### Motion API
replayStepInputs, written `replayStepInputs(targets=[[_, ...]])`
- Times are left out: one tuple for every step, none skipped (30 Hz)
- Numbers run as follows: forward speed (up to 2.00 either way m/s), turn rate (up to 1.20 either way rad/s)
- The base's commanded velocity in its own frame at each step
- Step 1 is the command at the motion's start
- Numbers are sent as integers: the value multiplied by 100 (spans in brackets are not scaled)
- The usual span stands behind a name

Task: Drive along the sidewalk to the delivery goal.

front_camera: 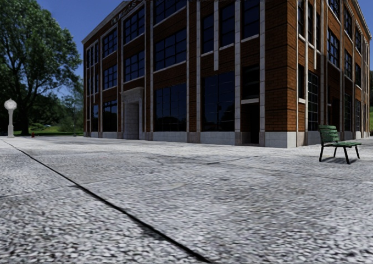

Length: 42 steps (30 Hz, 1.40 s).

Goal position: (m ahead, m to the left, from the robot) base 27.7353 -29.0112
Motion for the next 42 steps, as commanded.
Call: replayStepInputs(targets=[[129,-56],[129,-47],[129,-47],[129,-43],[129,-43],[129,-42],[129,-42],[129,-42],[129,-42],[129,-42],[129,-42],[129,-42],[129,-35],[129,-35],[129,-29],[129,-26],[129,-25],[129,-25],[129,-24],[129,-24],[129,-24],[129,-24],[129,-24],[129,-24],[129,-24],[129,-24],[129,-24],[129,-24],[130,-24],[130,-24],[142,-24],[200,-24],[200,-20],[200,-18],[200,-18],[200,-18],[200,-17],[200,-19],[200,-19],[200,-60],[200,-59],[200,-58]])
